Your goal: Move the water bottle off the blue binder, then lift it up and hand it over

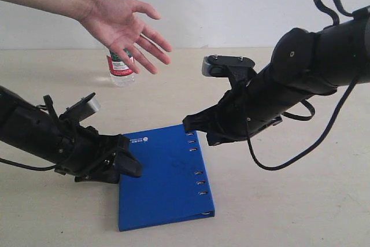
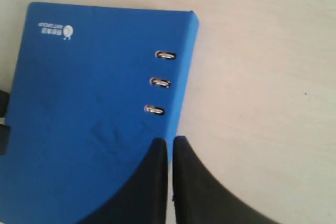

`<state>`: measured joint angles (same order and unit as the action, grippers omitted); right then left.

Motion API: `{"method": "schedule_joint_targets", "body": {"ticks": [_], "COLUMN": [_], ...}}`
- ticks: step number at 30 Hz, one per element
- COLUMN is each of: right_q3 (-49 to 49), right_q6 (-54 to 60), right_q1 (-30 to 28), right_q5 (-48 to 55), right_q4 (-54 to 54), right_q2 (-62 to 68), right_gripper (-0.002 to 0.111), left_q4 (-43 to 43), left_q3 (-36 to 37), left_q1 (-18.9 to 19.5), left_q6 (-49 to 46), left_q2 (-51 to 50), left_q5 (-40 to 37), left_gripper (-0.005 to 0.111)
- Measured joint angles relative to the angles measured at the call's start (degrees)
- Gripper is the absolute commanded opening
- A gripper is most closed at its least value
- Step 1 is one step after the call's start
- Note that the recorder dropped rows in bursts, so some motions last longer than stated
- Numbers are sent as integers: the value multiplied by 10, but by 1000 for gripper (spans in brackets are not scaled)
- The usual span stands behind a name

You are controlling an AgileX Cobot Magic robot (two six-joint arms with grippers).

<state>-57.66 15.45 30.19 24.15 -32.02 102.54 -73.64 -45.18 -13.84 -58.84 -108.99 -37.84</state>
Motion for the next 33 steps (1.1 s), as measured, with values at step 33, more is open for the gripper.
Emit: {"method": "schedule_joint_targets", "body": {"ticks": [33], "right_q3": [102], "right_q6": [100], "right_q1": [-55], "right_q5": [7], "right_q4": [-87], "right_q2": [-1], "right_gripper": [0], "left_q4": [-92], "left_q3": [2], "left_q1": [0], "left_q6": [-83], "left_q2": [-5], "left_q5": [-59], "left_gripper": [56]}}
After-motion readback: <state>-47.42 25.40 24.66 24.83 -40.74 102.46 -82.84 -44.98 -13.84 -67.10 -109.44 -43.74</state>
